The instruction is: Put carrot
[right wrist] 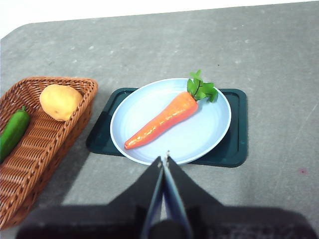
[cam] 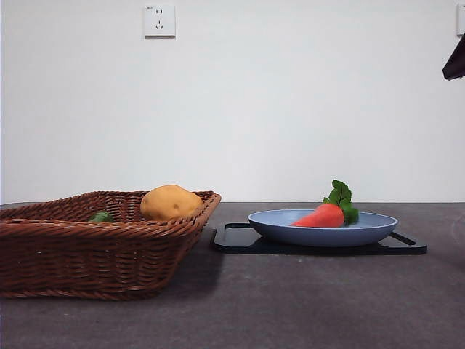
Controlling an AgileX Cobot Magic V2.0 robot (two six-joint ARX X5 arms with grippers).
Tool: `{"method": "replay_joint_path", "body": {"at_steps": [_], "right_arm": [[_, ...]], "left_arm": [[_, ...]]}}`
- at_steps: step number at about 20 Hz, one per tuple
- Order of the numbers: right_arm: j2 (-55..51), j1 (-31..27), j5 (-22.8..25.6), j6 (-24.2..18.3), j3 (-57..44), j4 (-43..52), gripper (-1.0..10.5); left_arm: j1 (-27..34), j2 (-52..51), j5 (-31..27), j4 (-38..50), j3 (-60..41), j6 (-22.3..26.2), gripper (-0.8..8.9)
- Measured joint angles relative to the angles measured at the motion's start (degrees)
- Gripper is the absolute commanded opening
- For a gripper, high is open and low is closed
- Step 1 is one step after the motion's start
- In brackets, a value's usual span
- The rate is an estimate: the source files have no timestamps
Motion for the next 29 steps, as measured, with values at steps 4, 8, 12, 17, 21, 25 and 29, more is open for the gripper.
{"method": "replay_joint_path", "body": {"at_steps": [4, 8, 12, 17, 21, 25, 29], "right_arm": [[0.0, 0.0, 0.0, 0.0, 0.0, 0.0, 0.0], [0.0, 0.0, 0.0, 0.0, 0.0, 0.0, 0.0], [0.0, 0.0, 0.0, 0.0, 0.0, 0.0, 0.0], [0.0, 0.0, 0.0, 0.0, 0.0, 0.0, 0.0], [0.0, 0.0, 0.0, 0.0, 0.0, 0.0, 0.0], [0.0, 0.0, 0.0, 0.0, 0.0, 0.0, 0.0], [0.0, 0.0, 0.0, 0.0, 0.0, 0.0, 0.0]], "left_arm": [[7.6, -11.3, -0.3, -0.3, 0.0, 2.9, 0.08], [18.4, -17.8, -0.4, 0.1, -2.3, 6.8, 0.08], [24.8, -21.7, -0.3, 0.0, -9.8, 8.0, 0.08], [25.6, -22.6, 0.0, 3.8, -19.8, 8.0, 0.08], [25.6, -22.6, 4.6, 10.4, -25.0, 7.6, 0.08], [25.6, -22.6, 6.7, 12.6, -28.5, 7.6, 0.08], [25.6, -22.6, 7.1, 13.3, -29.0, 6.5, 0.08]]}}
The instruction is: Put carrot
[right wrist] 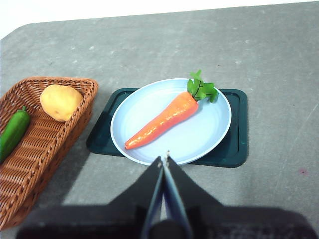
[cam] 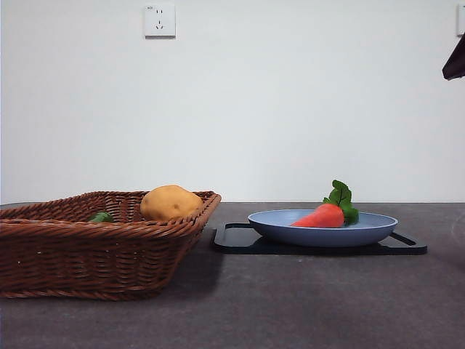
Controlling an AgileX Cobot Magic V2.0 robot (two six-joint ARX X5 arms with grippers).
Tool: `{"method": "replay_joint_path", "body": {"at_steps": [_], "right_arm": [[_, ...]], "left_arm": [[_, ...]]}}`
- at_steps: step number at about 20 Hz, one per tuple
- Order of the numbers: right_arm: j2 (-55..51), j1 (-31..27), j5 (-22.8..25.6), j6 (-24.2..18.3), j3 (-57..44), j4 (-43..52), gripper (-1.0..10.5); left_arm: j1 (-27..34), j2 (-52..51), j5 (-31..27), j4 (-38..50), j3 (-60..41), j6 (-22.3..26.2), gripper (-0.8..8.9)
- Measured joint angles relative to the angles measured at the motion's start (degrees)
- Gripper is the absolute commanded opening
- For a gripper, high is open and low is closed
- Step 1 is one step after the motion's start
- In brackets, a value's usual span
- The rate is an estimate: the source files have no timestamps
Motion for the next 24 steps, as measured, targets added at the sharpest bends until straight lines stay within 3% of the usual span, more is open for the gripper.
{"method": "replay_joint_path", "body": {"at_steps": [17, 20, 24], "right_arm": [[-0.6, -0.2, 0.5, -1.4, 0.0, -0.4, 0.0], [-7.3, -5.9, 0.1, -8.2, -0.1, -0.3, 0.0], [-15.8, -21.1, -12.9, -9.8, -6.1, 6.0, 0.0]], "left_arm": [[0.0, 0.0, 0.0, 0.0, 0.0, -1.0, 0.08], [0.0, 0.0, 0.0, 0.0, 0.0, -1.0, 0.08], [0.0, 0.0, 0.0, 0.0, 0.0, -1.0, 0.08]]}}
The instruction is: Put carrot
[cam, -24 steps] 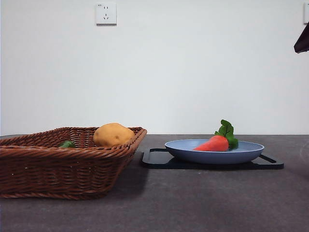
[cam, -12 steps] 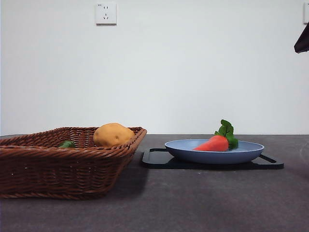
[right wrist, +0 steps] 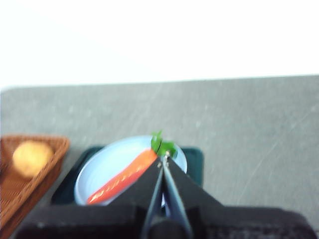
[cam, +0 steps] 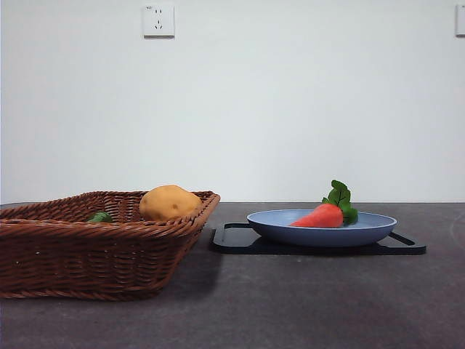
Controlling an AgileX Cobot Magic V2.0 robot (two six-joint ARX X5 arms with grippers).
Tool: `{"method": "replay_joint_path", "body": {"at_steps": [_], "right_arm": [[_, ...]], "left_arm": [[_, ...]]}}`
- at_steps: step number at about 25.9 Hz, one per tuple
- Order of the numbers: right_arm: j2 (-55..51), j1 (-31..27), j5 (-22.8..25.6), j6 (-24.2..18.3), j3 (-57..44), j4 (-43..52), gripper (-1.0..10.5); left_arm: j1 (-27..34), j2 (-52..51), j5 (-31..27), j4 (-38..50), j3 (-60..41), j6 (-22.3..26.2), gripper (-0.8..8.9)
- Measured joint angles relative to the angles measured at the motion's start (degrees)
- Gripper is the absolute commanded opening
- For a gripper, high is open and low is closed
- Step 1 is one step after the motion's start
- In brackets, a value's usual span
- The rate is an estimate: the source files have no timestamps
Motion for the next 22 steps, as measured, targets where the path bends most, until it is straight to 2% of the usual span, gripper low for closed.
{"method": "replay_joint_path", "body": {"at_steps": [2, 6, 16, 22], "right_arm": [[-3.2, -6.3, -3.8, -0.2, -5.4, 4.9, 0.0], [-6.5, -10.2, -5.0, -0.2, -11.3, 6.8, 0.0], [-11.4, -11.2, -5.2, -0.2, -21.0, 6.8, 0.0], [-13.6, -11.2, -5.2, -0.2, -22.1, 5.2, 0.0]], "left_arm": [[0.0, 0.0, 0.0, 0.0, 0.0, 0.0, 0.08], [0.0, 0.0, 0.0, 0.0, 0.0, 0.0, 0.08], [0.0, 0.0, 0.0, 0.0, 0.0, 0.0, 0.08], [0.0, 0.0, 0.0, 0.0, 0.0, 0.0, 0.08]]}}
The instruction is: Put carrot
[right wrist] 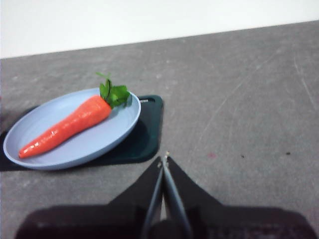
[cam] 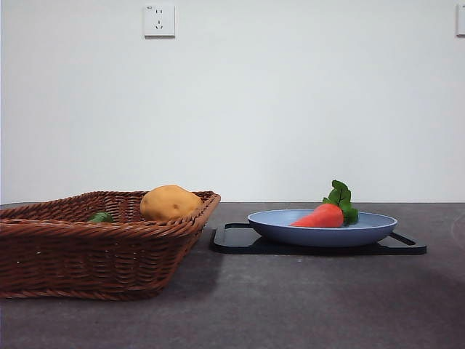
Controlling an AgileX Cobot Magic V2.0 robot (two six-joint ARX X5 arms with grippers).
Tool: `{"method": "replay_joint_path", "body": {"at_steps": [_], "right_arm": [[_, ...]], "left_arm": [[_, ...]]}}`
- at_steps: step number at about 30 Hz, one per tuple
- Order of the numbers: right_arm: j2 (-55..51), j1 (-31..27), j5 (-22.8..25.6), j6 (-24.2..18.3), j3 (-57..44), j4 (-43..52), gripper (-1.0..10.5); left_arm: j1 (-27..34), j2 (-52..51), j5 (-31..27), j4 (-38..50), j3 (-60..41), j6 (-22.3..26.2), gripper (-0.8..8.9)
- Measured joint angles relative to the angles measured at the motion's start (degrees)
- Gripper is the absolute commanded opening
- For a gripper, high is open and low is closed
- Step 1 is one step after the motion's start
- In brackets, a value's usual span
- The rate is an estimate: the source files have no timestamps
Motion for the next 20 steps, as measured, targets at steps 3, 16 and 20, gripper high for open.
{"method": "replay_joint_path", "body": {"at_steps": [3, 16, 20], "right_arm": [[-0.4, 0.0, 0.1, 0.0, 0.0, 0.1, 0.0], [-0.3, 0.0, 0.1, 0.0, 0.0, 0.1, 0.0], [-0.3, 0.0, 0.1, 0.0, 0.0, 0.1, 0.0]], "left_arm": [[0.0, 0.0, 0.0, 0.0, 0.0, 0.0, 0.08], [0.0, 0.0, 0.0, 0.0, 0.0, 0.0, 0.08], [0.0, 0.0, 0.0, 0.0, 0.0, 0.0, 0.08]]}}
